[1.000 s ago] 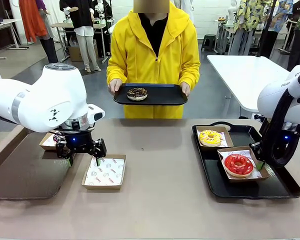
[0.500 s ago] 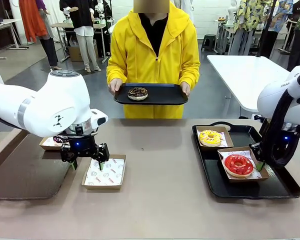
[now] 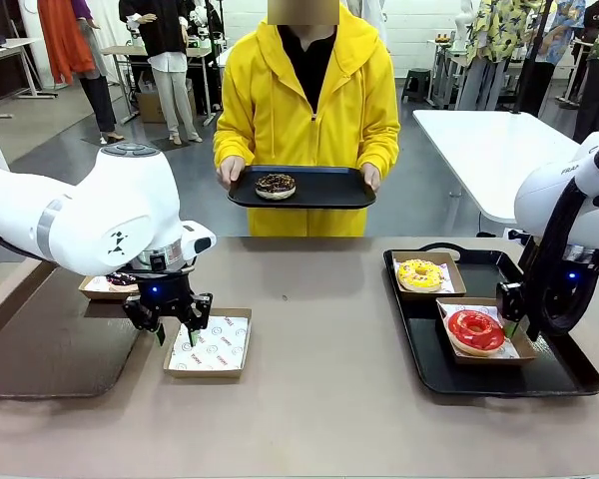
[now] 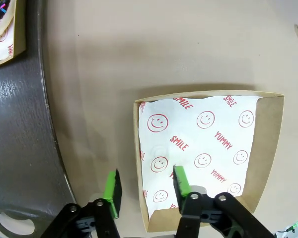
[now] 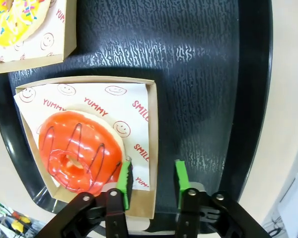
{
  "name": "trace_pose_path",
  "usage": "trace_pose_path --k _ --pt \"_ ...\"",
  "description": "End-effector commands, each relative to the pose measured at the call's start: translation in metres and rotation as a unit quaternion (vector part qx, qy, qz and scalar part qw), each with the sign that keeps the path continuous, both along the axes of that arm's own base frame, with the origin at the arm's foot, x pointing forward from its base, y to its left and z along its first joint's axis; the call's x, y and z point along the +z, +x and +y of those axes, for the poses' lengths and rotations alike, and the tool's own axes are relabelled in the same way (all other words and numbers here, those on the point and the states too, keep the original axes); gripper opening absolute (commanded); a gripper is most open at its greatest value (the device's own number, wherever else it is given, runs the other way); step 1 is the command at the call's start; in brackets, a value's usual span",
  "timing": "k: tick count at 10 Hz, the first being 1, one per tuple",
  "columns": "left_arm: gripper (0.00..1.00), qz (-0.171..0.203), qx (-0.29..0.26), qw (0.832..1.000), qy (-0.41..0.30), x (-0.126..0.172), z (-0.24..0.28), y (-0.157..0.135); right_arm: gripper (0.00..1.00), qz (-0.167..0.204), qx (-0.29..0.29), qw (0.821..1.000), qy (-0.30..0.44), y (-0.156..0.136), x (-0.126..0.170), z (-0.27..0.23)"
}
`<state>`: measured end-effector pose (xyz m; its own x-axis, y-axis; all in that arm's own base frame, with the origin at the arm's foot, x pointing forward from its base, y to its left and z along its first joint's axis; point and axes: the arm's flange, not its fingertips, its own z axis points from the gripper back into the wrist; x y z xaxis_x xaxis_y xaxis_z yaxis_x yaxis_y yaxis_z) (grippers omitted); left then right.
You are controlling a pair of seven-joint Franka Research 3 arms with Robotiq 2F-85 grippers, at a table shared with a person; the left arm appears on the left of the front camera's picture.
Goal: Individually package the donuts and arrange them on the tray.
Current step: Place the picked Paper togo box on the Handle tray while simultaneously picking up another Paper togo box from the table with the other hand.
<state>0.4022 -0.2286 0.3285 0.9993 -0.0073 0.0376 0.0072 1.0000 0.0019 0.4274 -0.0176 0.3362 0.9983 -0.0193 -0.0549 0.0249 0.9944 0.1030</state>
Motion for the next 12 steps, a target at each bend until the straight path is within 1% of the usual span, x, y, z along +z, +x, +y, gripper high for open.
trace_pose_path --k 1,2,3,10,11,12 --pt "0.17 0.003 -0.006 1.000 -0.013 0.001 0.000 0.002 1.00 -0.005 0.000 1.000 0.010 -0.002 -0.006 -0.001" --pt "0.08 0.006 -0.006 1.000 -0.013 0.000 0.000 0.003 1.00 -0.003 -0.001 1.000 0.010 -0.002 -0.006 -0.002" --pt "0.00 0.008 -0.006 1.000 -0.014 -0.001 0.000 0.003 1.00 -0.003 -0.002 1.000 0.011 -0.002 -0.005 -0.002" --pt "0.00 0.011 -0.006 1.000 -0.009 0.001 -0.001 0.003 1.00 -0.002 -0.004 1.000 0.020 -0.007 0.001 -0.007" --pt "0.00 0.007 -0.011 1.000 -0.007 0.009 -0.002 0.003 1.00 0.001 -0.015 0.999 0.036 -0.016 0.012 -0.011" --pt "0.00 0.012 -0.016 1.000 -0.006 0.030 -0.004 0.007 1.00 0.007 -0.028 0.997 0.075 -0.028 0.032 -0.021"
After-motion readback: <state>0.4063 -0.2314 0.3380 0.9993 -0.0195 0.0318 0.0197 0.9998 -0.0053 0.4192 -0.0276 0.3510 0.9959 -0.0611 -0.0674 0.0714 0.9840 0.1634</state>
